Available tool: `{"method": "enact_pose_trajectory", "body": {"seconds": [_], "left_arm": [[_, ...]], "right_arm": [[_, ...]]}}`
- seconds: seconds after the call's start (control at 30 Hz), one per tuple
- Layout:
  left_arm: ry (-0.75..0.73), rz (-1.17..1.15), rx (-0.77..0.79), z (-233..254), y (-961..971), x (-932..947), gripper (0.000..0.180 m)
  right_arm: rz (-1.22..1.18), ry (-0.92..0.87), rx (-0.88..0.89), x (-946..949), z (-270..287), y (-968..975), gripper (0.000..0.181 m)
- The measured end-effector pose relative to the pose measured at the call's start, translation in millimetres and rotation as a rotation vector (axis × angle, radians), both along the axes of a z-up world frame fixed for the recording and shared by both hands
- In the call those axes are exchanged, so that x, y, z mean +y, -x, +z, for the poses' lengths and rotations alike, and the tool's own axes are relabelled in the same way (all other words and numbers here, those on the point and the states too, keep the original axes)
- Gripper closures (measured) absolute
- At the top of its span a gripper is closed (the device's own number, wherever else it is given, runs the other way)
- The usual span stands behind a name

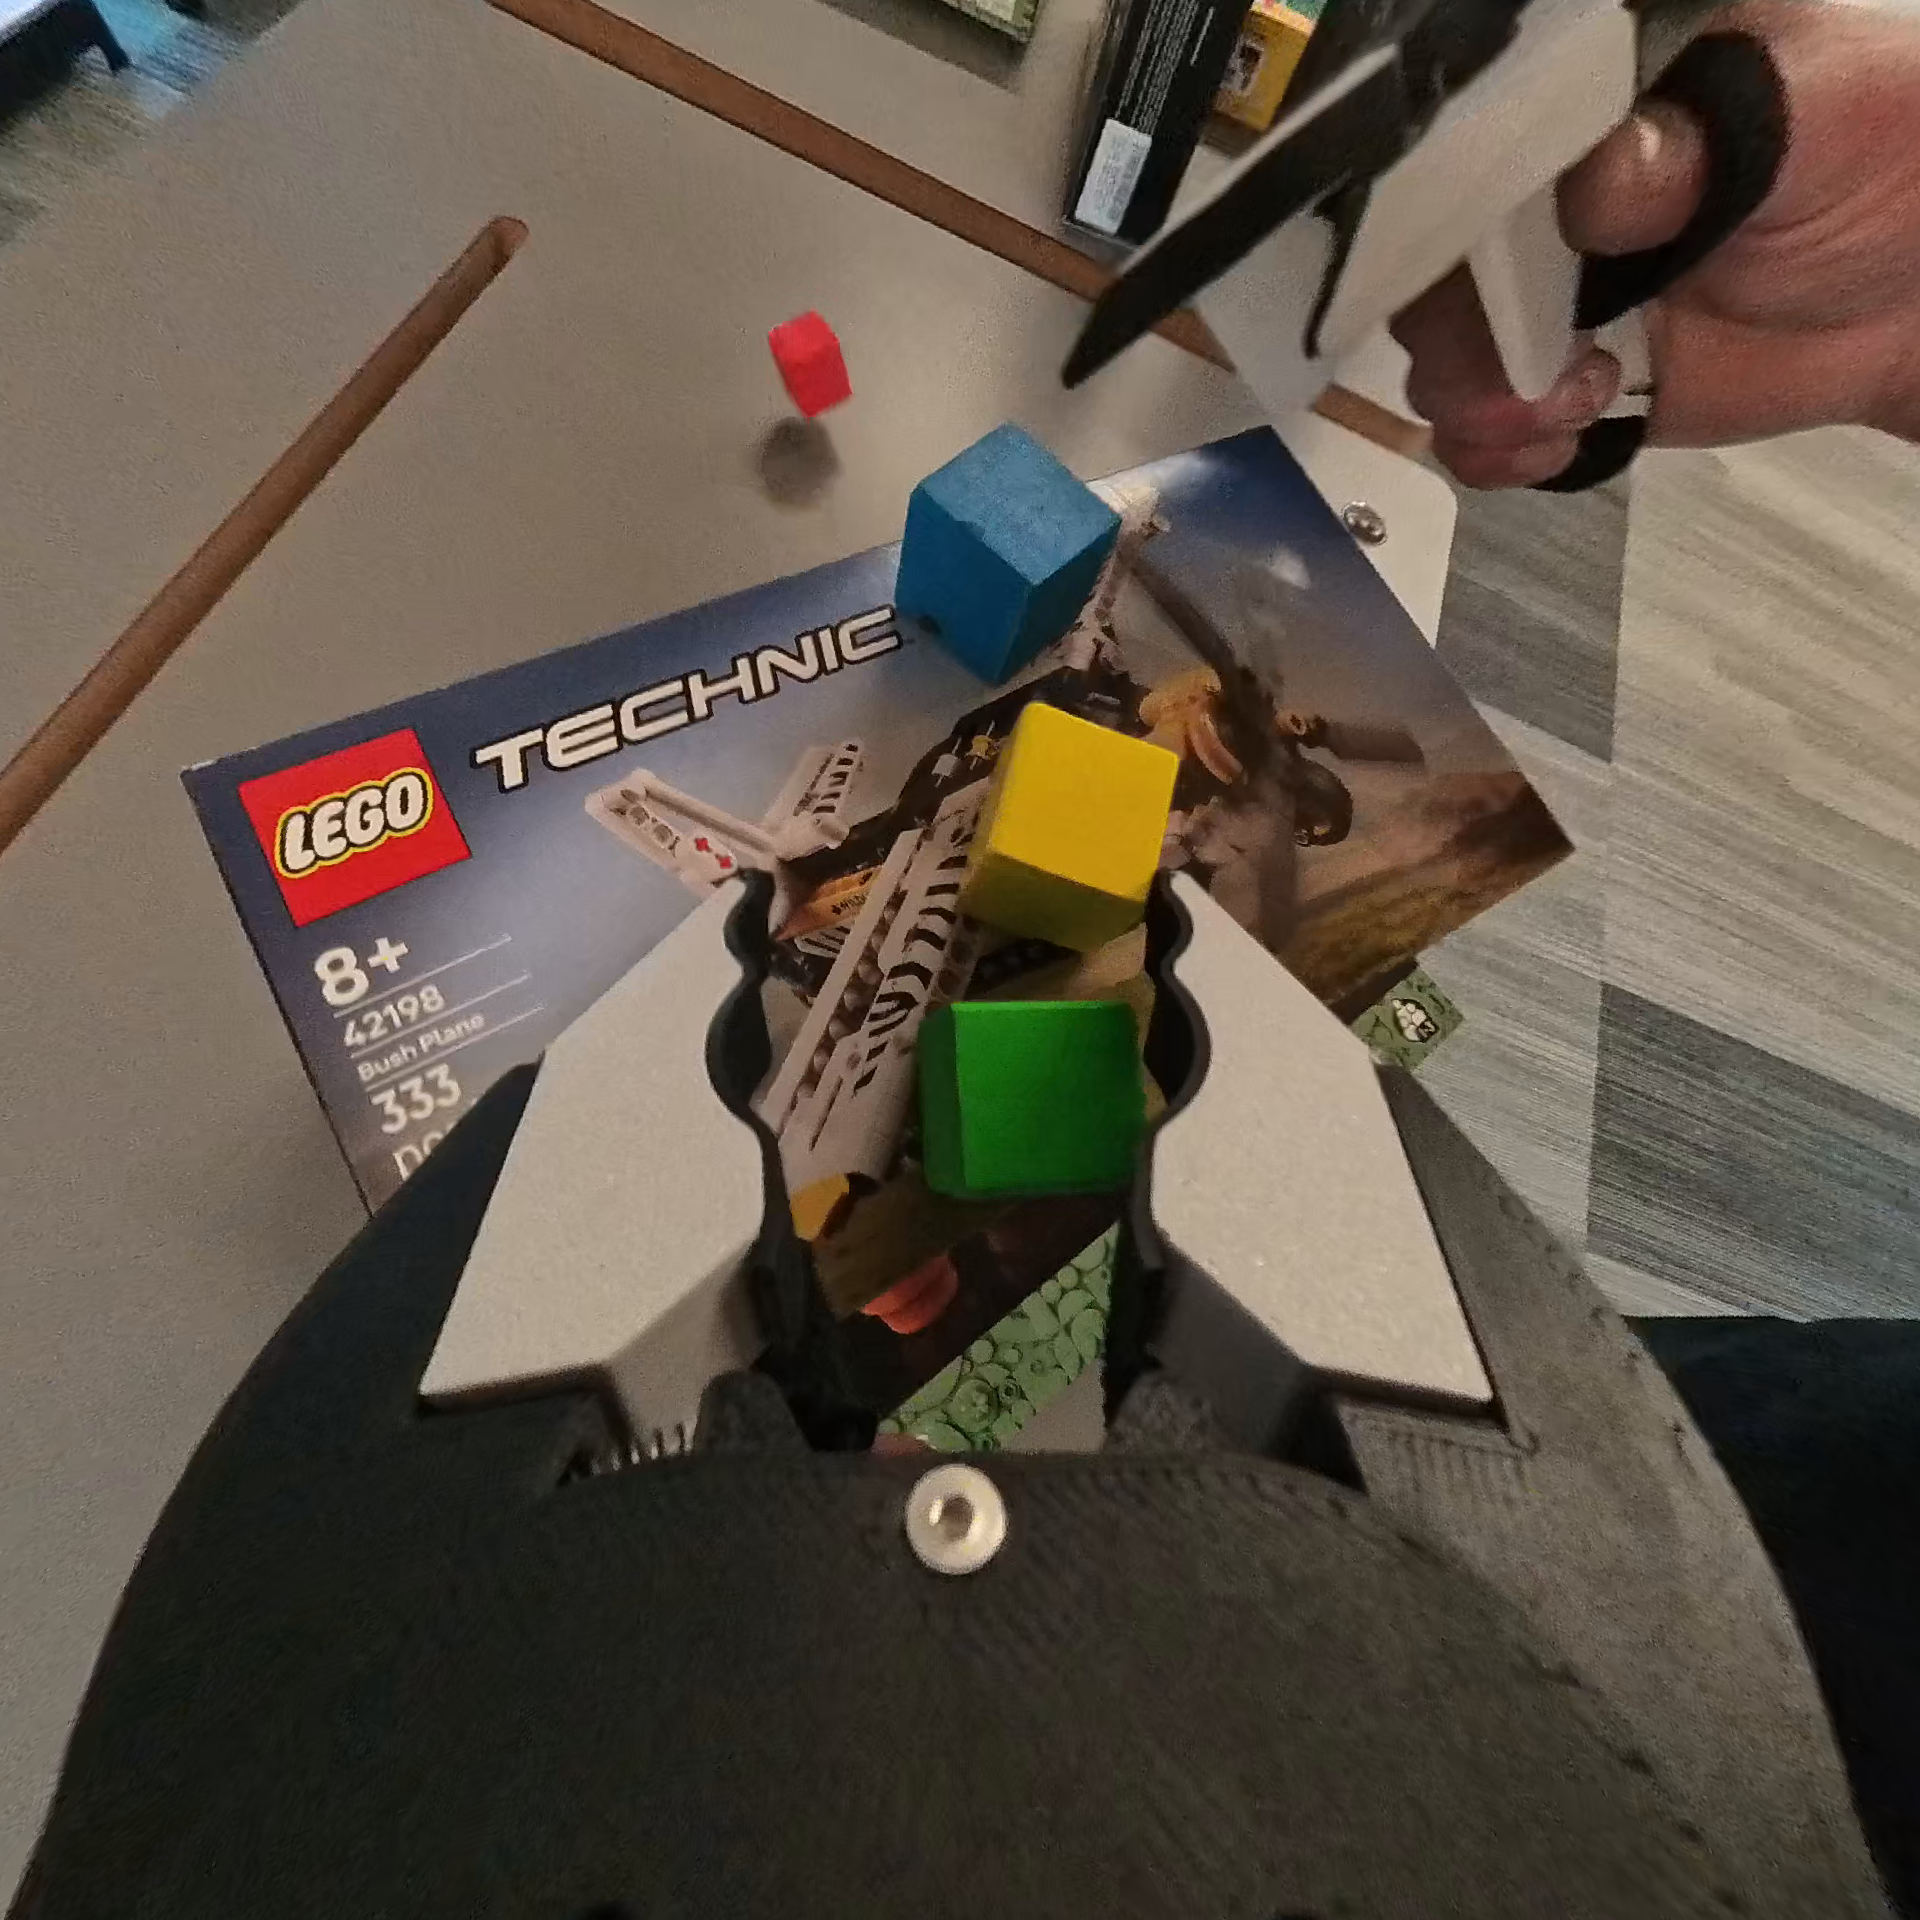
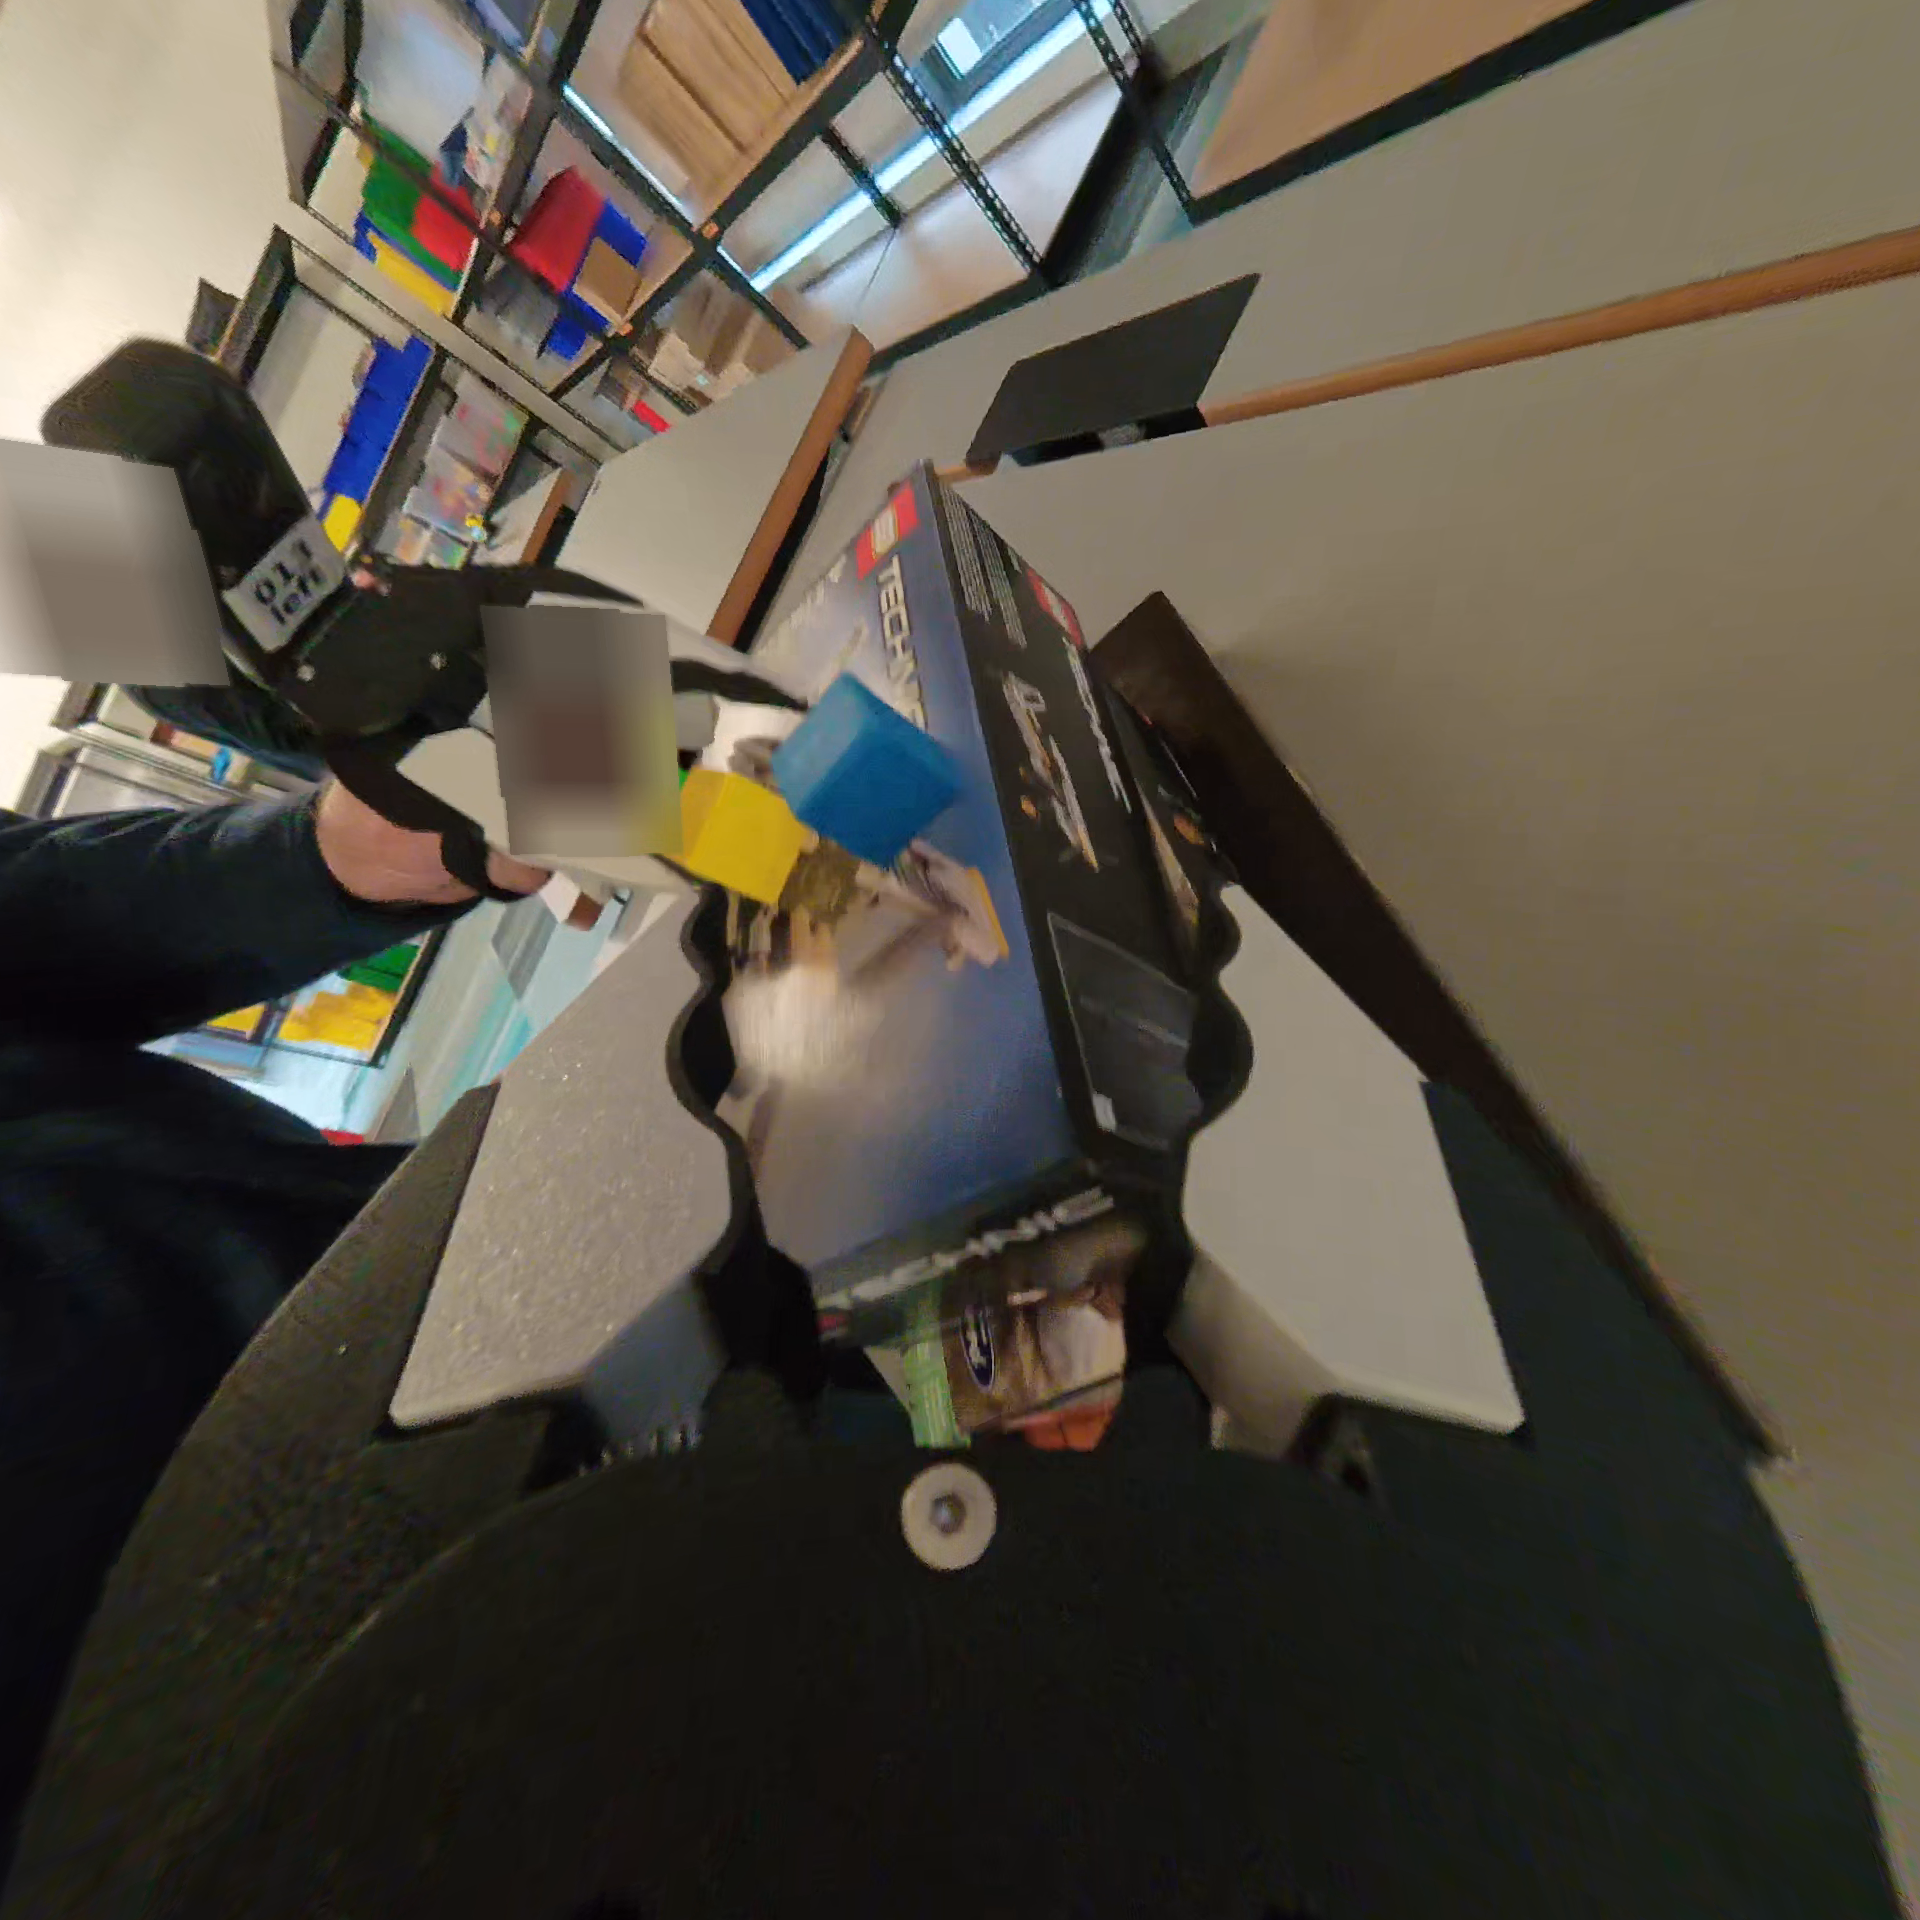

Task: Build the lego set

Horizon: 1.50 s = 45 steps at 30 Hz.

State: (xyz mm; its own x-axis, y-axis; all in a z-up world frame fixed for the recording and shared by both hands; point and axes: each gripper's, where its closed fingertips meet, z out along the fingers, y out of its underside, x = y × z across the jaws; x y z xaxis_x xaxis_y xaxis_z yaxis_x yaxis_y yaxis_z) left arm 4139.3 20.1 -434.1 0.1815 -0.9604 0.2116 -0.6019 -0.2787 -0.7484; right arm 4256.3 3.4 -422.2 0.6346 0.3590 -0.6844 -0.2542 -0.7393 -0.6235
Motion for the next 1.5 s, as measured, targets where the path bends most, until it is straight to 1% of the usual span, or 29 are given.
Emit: {"method": "enact_pose_trajectory", "body": {"seconds": [0.13, 0.27, 0.4, 0.6, 0.83, 0.9, 0.97, 1.03, 1.1, 1.17, 1.3, 1.33, 1.37, 1.4, 1.43, 1.5], "left_arm": [[0.021, 0.014, -0.002, 2, -10, 3, 0.103], [-0.019, 0.009, 0.011, 0, -17, 8, 0.100], [0.032, 0.029, -0.030, 4, -21, 8, 0.090], [0.049, 0.067, -0.067, 10, -1, 10, 0.088], [0.030, 0.099, -0.038, 14, 21, 10, 0.086], [0.031, 0.113, -0.019, 11, 28, 11, 0.086], [0.032, 0.126, 0.004, 8, 33, 12, 0.086], [0.033, 0.142, 0.021, 6, 38, 14, 0.086], [0.038, 0.160, 0.029, 6, 42, 15, 0.087], [0.040, 0.171, 0.049, 5, 45, 14, 0.087], [0.044, 0.171, 0.084, 1, 47, 12, 0.087], [0.044, 0.169, 0.090, 0, 46, 12, 0.088], [0.046, 0.167, 0.096, 0, 45, 12, 0.088], [0.047, 0.164, 0.101, -1, 44, 12, 0.088], [0.049, 0.160, 0.106, -1, 42, 12, 0.088], [0.047, 0.156, 0.106, -1, 39, 15, 0.088]], "right_arm": [[0.002, 0.042, -0.048, -27, -15, -4, 0.089], [-0.055, 0.038, -0.059, -38, -21, -14, 0.090], [-0.127, 0.038, -0.140, -34, -29, -40, 0.090], [-0.145, 0.030, -0.250, -10, -36, -76, 0.091], [-0.245, 0.038, -0.411, 45, -60, -145, 0.091], [-0.280, 0.049, -0.481, 64, -73, -169, 0.091], [-0.319, 0.062, -0.549, 84, -91, -196, 0.095], [-0.357, 0.097, -0.665, 101, -116, -229, 0.102], [-0.402, 0.128, -0.758, 118, -138, -263, 0.102], [-0.446, 0.185, -0.768, 134, -158, -287, 0.103], [-0.488, 0.311, -0.704, 158, -199, -312, 0.109], [-0.481, 0.335, -0.681, 162, -208, -313, 0.120], [-0.474, 0.360, -0.697, 164, -216, -316, 0.127], [-0.470, 0.382, -0.727, 164, -223, -320, 0.141], [-0.466, 0.385, -0.745, 165, -226, -322, 0.145], [-0.452, 0.357, -0.740, 169, -221, -318, 0.146]]}}
